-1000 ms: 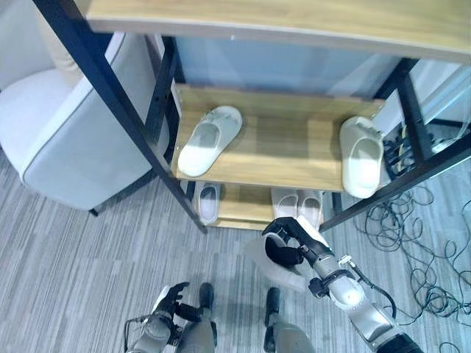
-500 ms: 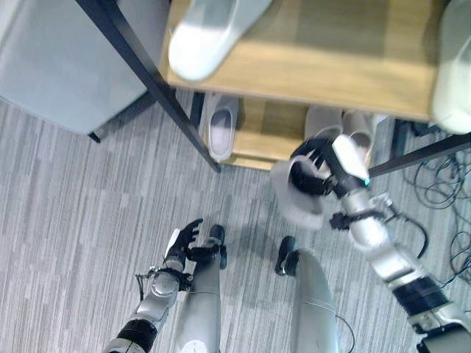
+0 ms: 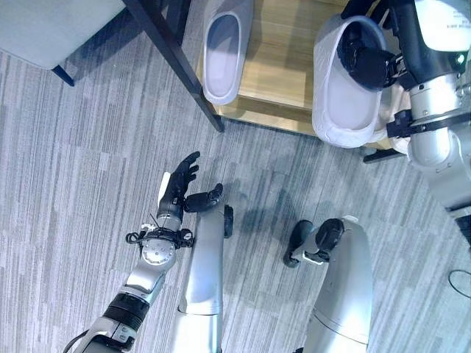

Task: Arrange the slippers neatly on the shoe rack.

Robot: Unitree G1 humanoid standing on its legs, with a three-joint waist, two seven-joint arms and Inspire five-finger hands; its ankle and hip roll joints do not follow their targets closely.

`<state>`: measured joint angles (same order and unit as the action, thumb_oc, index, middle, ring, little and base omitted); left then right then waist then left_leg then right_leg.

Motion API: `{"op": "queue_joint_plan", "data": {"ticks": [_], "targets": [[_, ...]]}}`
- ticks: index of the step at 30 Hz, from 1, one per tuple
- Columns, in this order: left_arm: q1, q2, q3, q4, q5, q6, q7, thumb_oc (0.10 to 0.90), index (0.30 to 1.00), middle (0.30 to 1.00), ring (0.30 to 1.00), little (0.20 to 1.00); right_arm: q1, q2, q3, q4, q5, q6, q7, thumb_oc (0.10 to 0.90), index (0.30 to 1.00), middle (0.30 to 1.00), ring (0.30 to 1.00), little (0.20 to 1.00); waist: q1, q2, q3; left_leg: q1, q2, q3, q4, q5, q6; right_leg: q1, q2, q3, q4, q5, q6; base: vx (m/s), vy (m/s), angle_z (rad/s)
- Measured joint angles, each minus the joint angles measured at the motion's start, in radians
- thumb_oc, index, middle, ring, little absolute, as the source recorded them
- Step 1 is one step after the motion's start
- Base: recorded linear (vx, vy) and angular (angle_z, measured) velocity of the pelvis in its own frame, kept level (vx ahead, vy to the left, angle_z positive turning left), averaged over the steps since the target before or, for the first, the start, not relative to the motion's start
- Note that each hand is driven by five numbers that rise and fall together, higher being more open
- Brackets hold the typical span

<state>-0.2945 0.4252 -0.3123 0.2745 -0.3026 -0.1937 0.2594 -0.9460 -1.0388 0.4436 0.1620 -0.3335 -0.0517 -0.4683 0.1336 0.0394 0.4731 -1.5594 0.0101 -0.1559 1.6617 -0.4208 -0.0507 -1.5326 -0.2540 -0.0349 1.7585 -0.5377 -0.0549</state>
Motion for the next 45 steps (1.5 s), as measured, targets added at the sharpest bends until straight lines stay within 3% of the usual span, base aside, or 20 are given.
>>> {"op": "queue_joint_plan", "data": {"ticks": [4,9,15,23,28,34,35,36,37,40,45], "targets": [[0.001,0.023,-0.018,-0.046,-0.023,-0.014,0.014,0.8,0.9,0.9,0.9,0.9,-0.119,-0.049,0.161,0.063,-0.017,0.004,-0.017,0.4,0.3,0.3,0.3,0.3,0.001,-0.004,0.052,0.015,-0.01,0.015,0.116,-0.05,0.001,0.005,-0.009,0.046,0.116,-0.047,0.011,0.11,-0.012,0.02],[0.02,0.062,-0.053,-0.094,-0.06,-0.031,0.025,0.8,0.9,0.9,0.9,0.9,-0.225,-0.053,0.313,0.193,-0.02,0.023,-0.041,0.4,0.3,0.3,0.3,0.3,0.008,-0.012,0.059,0.009,-0.018,0.033,0.234,-0.1,0.004,-0.008,-0.012,0.103,0.237,-0.097,0.038,0.06,-0.011,0.04],[0.045,0.073,-0.074,-0.12,-0.086,-0.063,0.041,0.8,0.9,0.9,0.9,0.9,-0.24,-0.029,0.369,0.269,-0.037,0.053,-0.061,0.4,0.3,0.3,0.3,0.3,0.017,-0.02,0.063,0.001,-0.028,0.037,0.318,-0.139,-0.006,-0.016,-0.013,0.138,0.322,-0.137,0.057,0.01,-0.009,0.03],[0.059,0.074,-0.095,-0.122,-0.09,-0.088,0.06,0.8,0.9,0.9,0.9,0.9,-0.266,0.078,0.439,0.417,-0.041,0.08,-0.081,0.4,0.3,0.3,0.3,0.3,0.039,-0.018,0.064,0.008,-0.026,0.027,0.366,-0.164,-0.007,-0.006,-0.013,0.14,0.358,-0.156,0.059,0.0,0.004,-0.01],[0.076,0.1,-0.114,-0.123,-0.092,-0.091,0.062,0.8,0.9,0.9,0.9,0.9,-0.267,0.085,0.451,0.458,-0.055,0.083,-0.085,0.4,0.3,0.3,0.3,0.3,0.072,0.001,0.066,0.01,-0.04,0.008,0.376,-0.166,-0.009,0.021,-0.025,0.122,0.359,-0.168,0.061,0.01,0.015,0.04],[0.246,0.183,-0.145,-0.024,-0.09,-0.017,0.059,0.8,0.9,0.9,0.9,0.9,-0.296,0.09,0.451,0.5,-0.056,0.087,-0.089,0.4,0.3,0.3,0.3,0.3,0.104,0.02,0.071,0.006,-0.069,0.001,0.376,-0.167,-0.011,0.043,-0.05,0.114,0.36,-0.192,0.076,0.02,-0.005,0.15],[0.279,0.187,-0.156,-0.01,-0.09,-0.016,0.059,0.8,0.9,0.9,0.9,0.9,-0.299,0.089,0.451,0.511,-0.056,0.092,-0.091,0.56,0.54,0.54,0.54,0.54,0.113,0.021,0.071,0.002,-0.08,-0.003,0.377,-0.167,-0.011,0.049,-0.06,0.109,0.36,-0.198,0.08,0.01,0.0,0.24],[0.308,0.191,-0.171,-0.005,-0.09,-0.009,0.058,0.8,0.9,0.9,0.9,0.9,-0.303,0.089,0.452,0.534,-0.056,0.093,-0.093,0.643,0.665,0.665,0.665,0.665,0.123,0.023,0.072,0.002,-0.084,-0.007,0.378,-0.167,-0.011,0.058,-0.067,0.103,0.36,-0.202,0.083,0.02,-0.006,0.23],[0.328,0.192,-0.183,-0.005,-0.091,-0.002,0.056,0.8,0.9,0.9,0.9,0.9,-0.309,0.09,0.454,0.559,-0.056,0.093,-0.092,0.8,0.9,0.9,0.9,0.9,0.137,0.023,0.072,0.001,-0.092,-0.008,0.378,-0.167,-0.011,0.062,-0.074,0.102,0.361,-0.207,0.087,0.02,0.003,0.22],[0.343,0.192,-0.204,-0.012,-0.09,0.002,0.05,0.8,0.9,0.9,0.9,0.9,-0.344,0.099,0.465,0.609,-0.055,0.09,-0.091,0.8,0.9,0.9,0.9,0.9,0.17,0.028,0.076,-0.001,-0.105,-0.017,0.384,-0.167,-0.01,0.079,-0.088,0.094,0.365,-0.221,0.093,0.02,0.015,0.16],[0.308,0.191,-0.2,-0.025,-0.107,0.001,0.048,0.8,0.9,0.9,0.9,0.9,-0.404,0.115,0.49,0.612,-0.038,0.072,-0.09,0.8,0.9,0.9,0.9,0.9,0.17,0.029,0.076,-0.008,-0.114,-0.018,0.392,-0.167,-0.01,0.083,-0.093,0.095,0.368,-0.226,0.103,0.01,0.008,0.04]]}}
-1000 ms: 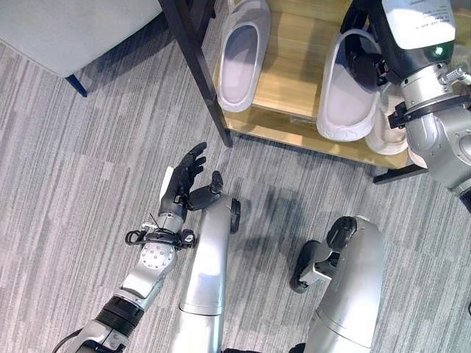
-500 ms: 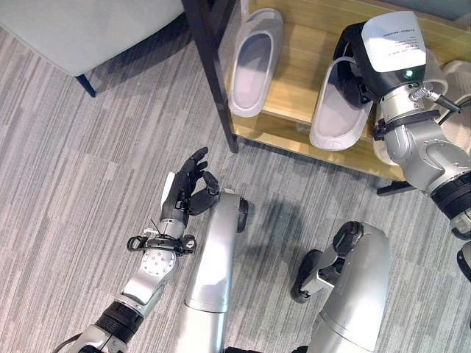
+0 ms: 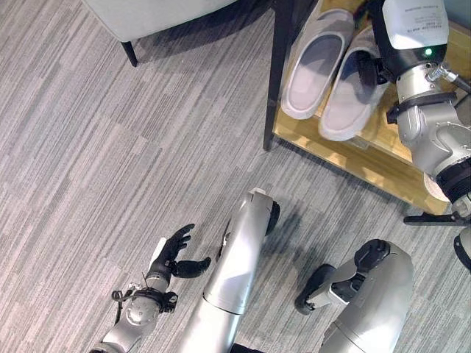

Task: Arrange the slippers neatly on the shoe rack.

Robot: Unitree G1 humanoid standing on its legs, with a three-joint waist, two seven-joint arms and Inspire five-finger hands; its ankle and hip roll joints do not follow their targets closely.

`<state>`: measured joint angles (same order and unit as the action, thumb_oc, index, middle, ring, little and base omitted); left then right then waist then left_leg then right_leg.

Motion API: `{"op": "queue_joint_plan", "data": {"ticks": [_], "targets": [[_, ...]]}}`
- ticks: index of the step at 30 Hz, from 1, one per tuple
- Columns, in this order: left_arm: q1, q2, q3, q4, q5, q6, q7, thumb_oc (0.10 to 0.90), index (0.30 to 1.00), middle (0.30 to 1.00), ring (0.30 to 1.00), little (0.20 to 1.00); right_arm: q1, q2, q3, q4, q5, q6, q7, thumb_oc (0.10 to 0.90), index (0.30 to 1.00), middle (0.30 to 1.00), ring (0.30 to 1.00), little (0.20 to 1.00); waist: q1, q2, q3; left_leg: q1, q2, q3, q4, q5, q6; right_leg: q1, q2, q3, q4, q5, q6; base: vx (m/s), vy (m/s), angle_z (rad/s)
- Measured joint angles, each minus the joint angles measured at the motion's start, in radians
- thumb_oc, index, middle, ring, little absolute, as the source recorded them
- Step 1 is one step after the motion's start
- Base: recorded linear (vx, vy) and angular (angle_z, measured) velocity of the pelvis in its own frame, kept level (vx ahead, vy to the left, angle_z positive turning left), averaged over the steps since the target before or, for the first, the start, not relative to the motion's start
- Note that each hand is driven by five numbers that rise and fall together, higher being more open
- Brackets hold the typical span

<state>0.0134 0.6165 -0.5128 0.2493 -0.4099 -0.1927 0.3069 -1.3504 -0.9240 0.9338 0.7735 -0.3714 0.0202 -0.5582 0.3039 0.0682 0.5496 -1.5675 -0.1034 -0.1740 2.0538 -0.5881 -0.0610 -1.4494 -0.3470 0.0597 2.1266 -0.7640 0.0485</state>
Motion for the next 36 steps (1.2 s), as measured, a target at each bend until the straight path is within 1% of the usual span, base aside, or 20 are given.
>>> {"op": "queue_joint_plan", "data": {"ticks": [5,9,11,14,16,20,22,25,27,30,31,32,34,35,36], "targets": [[-0.021,-0.001,0.008,-0.02,-0.001,-0.001,-0.012,0.8,0.9,0.9,0.9,0.9,-0.005,-0.001,0.013,-0.004,0.009,-0.012,0.012,0.8,0.9,0.9,0.9,0.9,-0.016,-0.002,0.001,-0.003,0.001,0.001,0.004,-0.003,0.002,-0.002,0.0,0.001,0.001,0.0,0.0,0.0,0.0,0.0],[-0.022,0.0,0.008,-0.02,-0.001,0.0,-0.012,0.8,0.9,0.9,0.9,0.9,-0.006,-0.006,0.033,-0.019,0.025,-0.02,0.034,0.8,0.9,0.9,0.9,0.9,-0.048,-0.008,0.005,-0.005,0.012,0.006,0.014,-0.012,0.003,-0.014,0.006,0.01,0.011,0.0,0.001,-0.01,0.011,-0.06],[-0.022,-0.001,0.009,-0.019,-0.001,0.001,-0.012,0.8,0.9,0.9,0.9,0.9,-0.006,-0.024,0.039,-0.048,0.032,-0.02,0.041,0.8,0.9,0.9,0.9,0.9,-0.059,-0.014,0.006,-0.007,0.02,0.019,0.025,-0.02,0.006,-0.03,0.013,0.029,0.026,0.0,0.002,-0.02,-0.017,-0.09],[-0.021,-0.002,0.025,-0.019,-0.001,0.002,-0.012,0.8,0.9,0.9,0.9,0.9,-0.004,-0.043,0.037,-0.095,0.041,-0.022,0.052,0.8,0.9,0.9,0.9,0.9,-0.079,-0.016,0.007,-0.01,0.021,0.021,0.039,-0.026,0.009,-0.036,0.019,0.036,0.043,-0.007,0.009,-0.01,-0.003,-0.03],[-0.018,-0.002,0.032,-0.018,-0.001,0.002,-0.013,0.8,0.9,0.9,0.9,0.9,-0.004,-0.051,0.034,-0.132,0.066,-0.029,0.054,0.8,0.9,0.9,0.9,0.9,-0.099,-0.017,0.007,-0.01,0.026,0.024,0.044,-0.028,0.009,-0.043,0.022,0.043,0.051,-0.007,0.007,-0.03,-0.004,-0.05],[-0.019,-0.002,0.046,-0.018,-0.001,0.003,-0.016,0.8,0.9,0.9,0.9,0.9,0.001,-0.051,0.01,-0.173,0.134,-0.04,0.074,0.8,0.9,0.9,0.9,0.9,-0.108,-0.017,0.007,-0.009,0.036,0.026,0.063,-0.038,0.001,-0.058,0.036,0.055,0.07,-0.008,0.006,-0.03,0.004,-0.1],[-0.018,-0.002,0.05,-0.017,-0.001,0.005,-0.017,0.8,0.9,0.9,0.9,0.9,0.04,-0.05,-0.046,-0.221,0.198,-0.048,0.076,0.8,0.9,0.9,0.9,0.9,-0.112,-0.021,0.007,-0.01,0.038,0.025,0.072,-0.043,0.0,-0.063,0.041,0.058,0.081,-0.01,0.001,-0.03,0.008,-0.05],[-0.015,-0.002,0.058,-0.015,-0.001,0.011,-0.018,0.8,0.9,0.9,0.9,0.9,0.095,-0.046,-0.1,-0.286,0.24,-0.059,0.079,0.8,0.9,0.9,0.9,0.9,-0.12,-0.031,0.007,-0.009,0.044,0.026,0.075,-0.044,0.0,-0.064,0.046,0.059,0.084,-0.01,0.001,-0.02,0.011,-0.03],[-0.006,-0.001,0.07,-0.015,-0.002,0.015,-0.018,0.8,0.9,0.9,0.9,0.9,0.127,-0.044,-0.123,-0.335,0.278,-0.069,0.087,0.8,0.9,0.9,0.9,0.9,-0.125,-0.031,0.007,-0.006,0.054,0.025,0.082,-0.048,0.003,-0.065,0.051,0.06,0.087,-0.009,0.0,-0.03,0.011,-0.08],[0.003,-0.002,0.076,-0.014,-0.002,0.026,-0.018,0.8,0.9,0.9,0.9,0.9,0.17,-0.034,-0.162,-0.382,0.333,-0.088,0.095,0.8,0.9,0.9,0.9,0.9,-0.127,-0.033,0.007,-0.002,0.061,0.021,0.095,-0.06,-0.01,-0.067,0.065,0.061,0.094,-0.009,-0.001,-0.02,0.008,-0.15],[0.005,-0.002,0.079,-0.014,-0.001,0.029,-0.018,0.8,0.9,0.9,0.9,0.9,0.194,-0.031,-0.185,-0.401,0.359,-0.098,0.096,0.8,0.9,0.9,0.9,0.9,-0.125,-0.034,0.007,-0.002,0.069,0.021,0.101,-0.064,-0.006,-0.067,0.066,0.062,0.098,-0.009,-0.001,-0.02,0.016,-0.09],[0.004,-0.003,0.082,-0.015,-0.001,0.034,-0.018,0.8,0.9,0.9,0.9,0.9,0.225,-0.026,-0.215,-0.424,0.392,-0.099,0.099,0.8,0.9,0.9,0.9,0.9,-0.131,-0.036,0.007,-0.001,0.07,0.022,0.104,-0.067,-0.004,-0.068,0.067,0.064,0.098,-0.009,-0.001,-0.03,0.015,-0.06],[0.009,-0.003,0.096,-0.015,-0.001,0.039,-0.018,0.8,0.9,0.9,0.9,0.9,0.284,-0.009,-0.261,-0.46,0.438,-0.102,0.098,0.8,0.9,0.9,0.9,0.9,-0.138,-0.047,0.007,0.001,0.071,0.028,0.104,-0.071,-0.006,-0.073,0.069,0.071,0.099,-0.009,0.0,-0.01,0.008,-0.04],[0.01,-0.005,0.102,-0.015,-0.001,0.041,-0.018,0.8,0.9,0.9,0.9,0.9,0.317,0.001,-0.297,-0.481,0.452,-0.102,0.099,0.8,0.9,0.9,0.9,0.9,-0.142,-0.052,0.006,0.001,0.072,0.03,0.104,-0.074,-0.008,-0.075,0.072,0.074,0.1,-0.009,0.0,-0.01,0.011,-0.06],[0.02,-0.011,0.123,-0.015,0.0,0.042,-0.016,0.8,0.9,0.9,0.9,0.9,0.381,0.038,-0.367,-0.518,0.475,-0.107,0.092,0.8,0.9,0.9,0.9,0.9,-0.141,-0.06,0.006,0.002,0.072,0.032,0.104,-0.078,-0.011,-0.077,0.078,0.076,0.1,-0.009,0.002,-0.01,0.007,-0.08]]}}
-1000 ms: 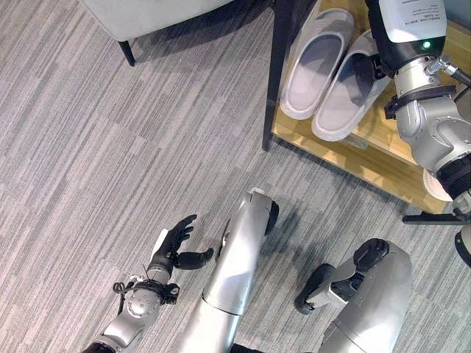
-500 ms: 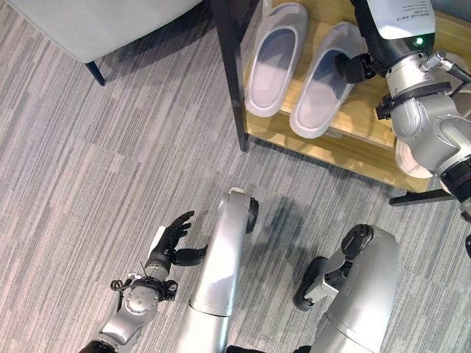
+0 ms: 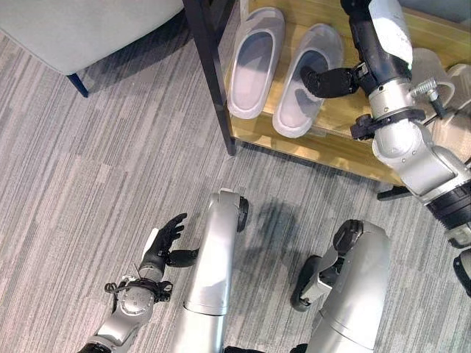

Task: Arrange the slippers neatly on the shoe rack.

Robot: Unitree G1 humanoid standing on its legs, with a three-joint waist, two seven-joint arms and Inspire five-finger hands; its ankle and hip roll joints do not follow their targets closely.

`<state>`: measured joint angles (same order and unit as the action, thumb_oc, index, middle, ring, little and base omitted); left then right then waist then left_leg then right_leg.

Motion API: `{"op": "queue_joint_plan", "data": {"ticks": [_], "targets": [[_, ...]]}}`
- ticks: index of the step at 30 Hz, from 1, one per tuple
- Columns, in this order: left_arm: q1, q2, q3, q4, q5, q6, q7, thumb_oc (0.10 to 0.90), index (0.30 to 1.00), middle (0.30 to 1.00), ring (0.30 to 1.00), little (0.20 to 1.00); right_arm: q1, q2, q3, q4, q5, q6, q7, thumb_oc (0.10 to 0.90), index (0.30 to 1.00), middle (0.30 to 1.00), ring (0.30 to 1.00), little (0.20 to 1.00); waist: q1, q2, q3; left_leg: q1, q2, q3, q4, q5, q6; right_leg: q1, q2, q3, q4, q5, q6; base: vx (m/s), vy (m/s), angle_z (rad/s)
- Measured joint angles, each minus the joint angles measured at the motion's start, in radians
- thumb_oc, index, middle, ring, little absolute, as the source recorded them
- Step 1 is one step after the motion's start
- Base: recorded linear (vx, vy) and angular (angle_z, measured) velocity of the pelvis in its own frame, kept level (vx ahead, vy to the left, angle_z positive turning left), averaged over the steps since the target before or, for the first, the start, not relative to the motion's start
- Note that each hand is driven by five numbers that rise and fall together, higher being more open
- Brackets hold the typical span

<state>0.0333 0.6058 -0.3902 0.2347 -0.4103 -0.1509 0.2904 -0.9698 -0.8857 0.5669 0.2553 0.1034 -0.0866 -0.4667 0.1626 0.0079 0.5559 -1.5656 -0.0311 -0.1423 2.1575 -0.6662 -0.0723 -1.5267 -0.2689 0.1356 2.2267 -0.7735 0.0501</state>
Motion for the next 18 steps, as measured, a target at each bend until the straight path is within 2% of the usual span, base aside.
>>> {"op": "queue_joint_plan", "data": {"ticks": [1,4,6,11,18], "targets": [[0.002,0.0,0.004,0.001,0.0,0.001,0.0,0.8,0.9,0.9,0.9,0.9,0.018,0.012,-0.015,-0.009,0.007,0.0,-0.001,0.8,0.9,0.9,0.9,0.9,-0.007,-0.002,0.0,0.0,0.002,0.0,0.001,-0.002,-0.002,-0.003,0.003,0.001,0.0,0.0,0.0,-0.01,0.007,-0.09],[0.011,-0.005,0.021,0.0,0.002,0.005,0.001,0.8,0.9,0.9,0.9,0.9,0.182,0.103,-0.152,-0.091,0.033,-0.001,-0.023,0.8,0.9,0.9,0.9,0.9,-0.022,-0.004,0.001,0.001,0.008,0.007,0.001,-0.007,0.001,-0.009,0.006,0.006,0.001,0.0,0.001,-0.01,0.007,-0.05],[0.024,-0.011,0.032,-0.001,0.002,0.005,0.004,0.8,0.9,0.9,0.9,0.9,0.238,0.152,-0.185,-0.095,0.037,-0.001,-0.048,0.8,0.9,0.9,0.9,0.9,-0.033,-0.004,0.001,0.001,0.014,0.009,0.002,-0.01,0.0,-0.015,0.008,0.009,0.002,0.0,0.001,0.0,-0.005,-0.07],[0.035,-0.012,0.042,-0.004,0.005,0.005,0.013,0.8,0.9,0.9,0.9,0.9,0.289,0.205,-0.192,-0.094,0.04,0.003,-0.065,0.8,0.9,0.9,0.9,0.9,-0.041,-0.005,0.002,0.003,0.026,0.009,0.002,-0.019,-0.004,-0.024,0.021,0.01,0.004,0.0,-0.001,0.0,0.005,-0.07],[0.031,-0.011,0.033,-0.006,0.022,0.006,0.024,0.8,0.9,0.9,0.9,0.9,0.257,0.254,-0.187,-0.042,0.099,0.003,-0.064,0.8,0.9,0.9,0.9,0.9,-0.032,-0.006,0.002,0.007,0.031,0.009,0.003,-0.022,-0.001,-0.021,0.021,0.009,0.004,0.0,-0.001,0.0,0.002,-0.01]]}}
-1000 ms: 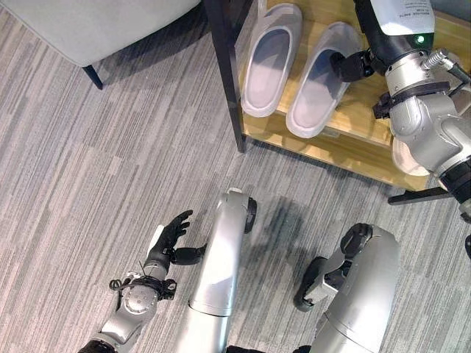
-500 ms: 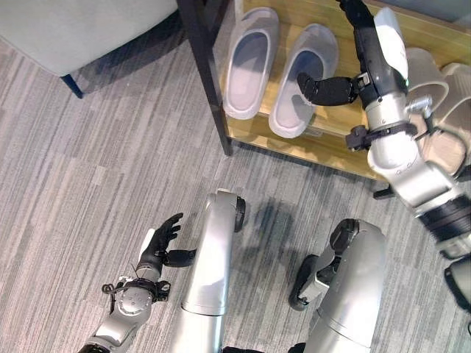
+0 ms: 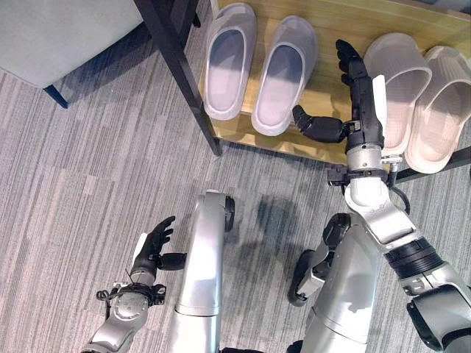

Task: Arrange the slippers neatly on the shoe rack.

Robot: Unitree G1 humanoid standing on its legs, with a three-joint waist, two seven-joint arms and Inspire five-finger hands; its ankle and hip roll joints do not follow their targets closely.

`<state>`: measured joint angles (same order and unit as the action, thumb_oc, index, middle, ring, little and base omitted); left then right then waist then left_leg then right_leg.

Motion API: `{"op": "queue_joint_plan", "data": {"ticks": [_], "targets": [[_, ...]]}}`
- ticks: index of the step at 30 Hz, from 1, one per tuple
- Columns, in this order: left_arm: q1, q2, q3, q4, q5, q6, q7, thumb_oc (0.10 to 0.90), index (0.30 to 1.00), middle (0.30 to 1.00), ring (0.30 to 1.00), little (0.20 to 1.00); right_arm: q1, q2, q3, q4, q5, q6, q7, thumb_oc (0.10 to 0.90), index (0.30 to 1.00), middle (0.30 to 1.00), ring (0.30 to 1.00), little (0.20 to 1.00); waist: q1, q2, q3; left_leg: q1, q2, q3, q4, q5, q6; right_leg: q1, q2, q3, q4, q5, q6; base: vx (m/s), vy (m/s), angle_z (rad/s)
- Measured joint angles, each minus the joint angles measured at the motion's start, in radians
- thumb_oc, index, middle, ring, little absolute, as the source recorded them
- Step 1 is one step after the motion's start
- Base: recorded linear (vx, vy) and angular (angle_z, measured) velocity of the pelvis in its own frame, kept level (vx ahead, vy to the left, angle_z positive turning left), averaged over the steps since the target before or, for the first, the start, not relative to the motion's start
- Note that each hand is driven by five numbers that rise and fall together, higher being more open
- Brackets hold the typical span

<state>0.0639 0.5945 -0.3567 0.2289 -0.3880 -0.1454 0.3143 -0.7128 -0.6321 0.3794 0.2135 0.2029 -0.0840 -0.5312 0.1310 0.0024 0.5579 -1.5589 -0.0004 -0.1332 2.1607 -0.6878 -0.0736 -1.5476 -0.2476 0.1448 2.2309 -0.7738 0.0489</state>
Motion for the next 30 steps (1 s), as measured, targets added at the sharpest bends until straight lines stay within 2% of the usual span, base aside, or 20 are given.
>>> {"op": "queue_joint_plan", "data": {"ticks": [5,11,14,17,25,30], "targets": [[-0.021,0.001,-0.019,0.001,0.0,0.0,0.009,0.8,0.9,0.9,0.9,0.9,-0.059,0.06,0.012,0.101,0.122,-0.002,-0.002,0.8,0.9,0.9,0.9,0.9,0.025,-0.001,0.0,0.001,0.0,0.0,-0.002,0.0,0.0,0.001,0.0,-0.001,0.0,0.0,0.0,0.0,0.0,0.0],[-0.031,0.005,-0.033,0.008,-0.002,-0.001,0.018,0.8,0.9,0.9,0.9,0.9,-0.146,0.095,0.03,0.185,0.342,-0.063,-0.016,0.8,0.9,0.9,0.9,0.9,0.03,-0.001,0.0,0.003,-0.002,-0.001,-0.003,0.0,0.0,0.004,-0.002,-0.002,-0.001,0.0,0.0,0.0,0.0,0.0],[-0.032,0.005,-0.039,0.008,-0.002,-0.001,0.022,0.8,0.9,0.9,0.9,0.9,-0.19,0.097,0.047,0.23,0.391,-0.073,-0.014,0.8,0.9,0.9,0.9,0.9,0.036,0.0,-0.001,0.003,-0.002,-0.001,-0.004,0.0,0.0,0.005,-0.002,-0.002,-0.001,0.0,0.0,0.0,0.0,0.0],[-0.039,0.005,-0.055,0.009,-0.002,-0.001,0.024,0.8,0.9,0.9,0.9,0.9,-0.215,0.096,0.047,0.26,0.414,-0.077,-0.013,0.8,0.9,0.9,0.9,0.9,0.051,0.001,-0.001,0.003,-0.004,-0.001,-0.005,0.0,0.0,0.005,-0.004,-0.003,-0.001,-0.001,-0.002,0.0,0.0,0.0],[-0.068,0.005,-0.079,0.036,-0.004,-0.008,0.023,0.8,0.9,0.9,0.9,0.9,-0.303,0.102,0.084,0.372,0.442,-0.084,0.004,0.8,0.9,0.9,0.9,0.9,0.058,0.009,-0.002,0.007,-0.016,-0.002,-0.006,0.001,-0.001,0.017,-0.02,-0.005,-0.001,-0.008,-0.003,0.0,0.003,0.04],[-0.086,0.005,-0.102,0.042,-0.004,-0.009,0.024,0.8,0.9,0.9,0.9,0.9,-0.349,0.13,0.085,0.429,0.442,-0.084,0.001,0.8,0.9,0.9,0.9,0.9,0.074,0.013,-0.003,0.007,-0.018,-0.004,-0.01,0.001,-0.001,0.018,-0.023,-0.008,-0.002,-0.011,-0.007,0.0,0.0,0.0]]}}
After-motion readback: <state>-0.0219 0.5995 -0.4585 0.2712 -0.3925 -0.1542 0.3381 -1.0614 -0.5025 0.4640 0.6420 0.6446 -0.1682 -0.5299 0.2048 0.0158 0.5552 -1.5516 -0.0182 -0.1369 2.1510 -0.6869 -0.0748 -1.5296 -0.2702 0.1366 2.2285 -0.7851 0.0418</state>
